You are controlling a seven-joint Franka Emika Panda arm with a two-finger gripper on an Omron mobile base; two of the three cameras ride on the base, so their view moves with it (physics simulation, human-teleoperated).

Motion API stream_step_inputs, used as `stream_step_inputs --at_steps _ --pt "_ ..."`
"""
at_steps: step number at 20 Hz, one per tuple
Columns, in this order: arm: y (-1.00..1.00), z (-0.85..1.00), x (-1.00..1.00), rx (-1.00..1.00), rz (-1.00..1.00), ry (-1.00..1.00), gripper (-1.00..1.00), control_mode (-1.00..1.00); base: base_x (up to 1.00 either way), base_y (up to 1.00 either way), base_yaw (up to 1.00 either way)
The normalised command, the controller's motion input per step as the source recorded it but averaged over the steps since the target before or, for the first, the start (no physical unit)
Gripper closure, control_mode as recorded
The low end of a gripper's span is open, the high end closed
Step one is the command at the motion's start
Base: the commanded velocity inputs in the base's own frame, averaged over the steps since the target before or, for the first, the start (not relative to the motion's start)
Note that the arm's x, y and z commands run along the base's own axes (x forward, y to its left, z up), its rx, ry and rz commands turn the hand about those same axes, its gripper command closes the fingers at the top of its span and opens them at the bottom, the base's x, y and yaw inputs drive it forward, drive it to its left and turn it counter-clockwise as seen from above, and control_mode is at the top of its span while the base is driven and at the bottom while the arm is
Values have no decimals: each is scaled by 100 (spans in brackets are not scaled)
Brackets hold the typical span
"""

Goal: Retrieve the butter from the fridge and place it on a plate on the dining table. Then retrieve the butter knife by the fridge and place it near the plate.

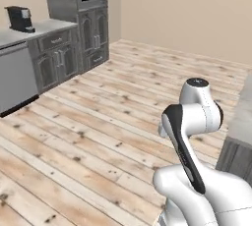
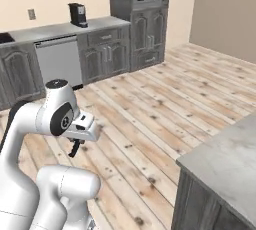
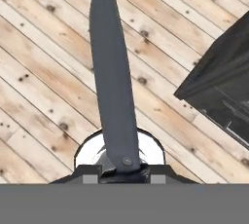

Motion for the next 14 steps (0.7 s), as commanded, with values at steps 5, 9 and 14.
stream_step_inputs --at_steps 5,9,14 --pt "0 0 0 0 0 0 100 100 100 99 -49" --pt "0 0 0 0 0 0 100 100 100 88 -50" --pt "0 0 0 0 0 0 100 100 100 83 -51"
